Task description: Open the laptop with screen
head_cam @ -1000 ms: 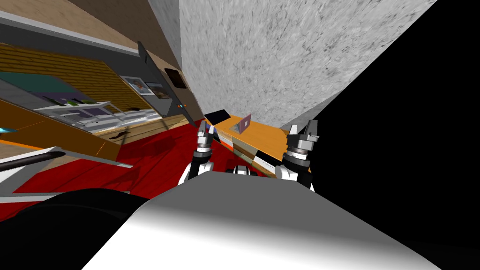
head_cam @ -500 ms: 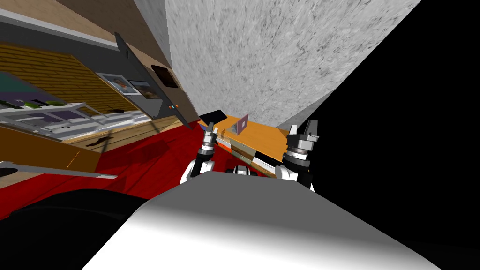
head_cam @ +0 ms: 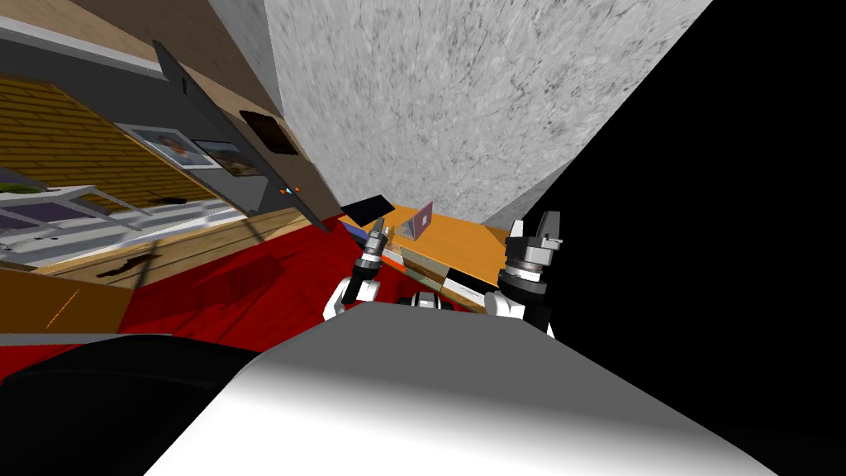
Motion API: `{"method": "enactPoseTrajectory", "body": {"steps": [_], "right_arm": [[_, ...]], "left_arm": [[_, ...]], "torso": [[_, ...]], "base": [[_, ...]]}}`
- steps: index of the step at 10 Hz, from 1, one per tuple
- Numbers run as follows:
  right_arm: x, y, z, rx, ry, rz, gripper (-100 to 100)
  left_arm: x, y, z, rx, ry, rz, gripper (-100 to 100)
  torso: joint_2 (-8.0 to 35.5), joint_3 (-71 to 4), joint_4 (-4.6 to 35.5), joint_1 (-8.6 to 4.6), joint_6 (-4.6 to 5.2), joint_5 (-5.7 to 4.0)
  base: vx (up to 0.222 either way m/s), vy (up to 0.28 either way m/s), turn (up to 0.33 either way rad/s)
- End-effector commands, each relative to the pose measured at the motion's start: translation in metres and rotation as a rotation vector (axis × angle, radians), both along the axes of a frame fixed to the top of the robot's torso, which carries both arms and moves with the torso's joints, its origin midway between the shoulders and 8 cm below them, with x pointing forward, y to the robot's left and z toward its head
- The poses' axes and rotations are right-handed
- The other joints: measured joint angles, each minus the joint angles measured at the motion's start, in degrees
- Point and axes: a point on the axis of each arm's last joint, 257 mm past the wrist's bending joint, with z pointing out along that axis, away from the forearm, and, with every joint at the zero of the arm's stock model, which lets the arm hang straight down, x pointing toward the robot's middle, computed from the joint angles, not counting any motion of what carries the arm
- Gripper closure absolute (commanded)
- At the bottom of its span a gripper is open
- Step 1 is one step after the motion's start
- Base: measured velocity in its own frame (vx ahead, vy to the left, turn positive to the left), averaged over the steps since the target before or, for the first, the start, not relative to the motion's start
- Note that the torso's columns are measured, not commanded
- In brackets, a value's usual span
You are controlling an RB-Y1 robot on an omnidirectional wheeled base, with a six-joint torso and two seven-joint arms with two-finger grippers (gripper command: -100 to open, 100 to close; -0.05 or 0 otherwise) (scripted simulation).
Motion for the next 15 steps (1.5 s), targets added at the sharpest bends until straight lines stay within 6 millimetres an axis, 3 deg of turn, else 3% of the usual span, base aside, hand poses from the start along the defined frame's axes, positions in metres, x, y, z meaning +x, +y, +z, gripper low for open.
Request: {"method": "enactPoseTrajectory", "body": {"steps": [1,8,15], "right_arm": [[0.0,0.0,0.0,0.0,0.0,0.0,0],[0.0,0.0,0.0,0.0,0.0,0.0,0],[0.0,0.0,0.0,0.0,0.0,0.0,0]], "left_arm": [[0.015,-0.004,-0.016,0.018,0.059,0.001,-100],[0.055,-0.006,-0.068,0.095,0.234,0.014,-100],[0.087,0.006,-0.118,0.199,0.393,0.053,-100]], "torso": [[0.0,0.0,0.0,-0.01,0.0,0.0],[0.0,0.0,0.0,-0.05,0.0,-0.01],[0.0,0.0,0.0,-0.02,-0.01,-0.01]], "base": [[0.063,0.025,-0.126],[0.059,0.031,-0.14],[0.057,0.034,-0.131]]}}
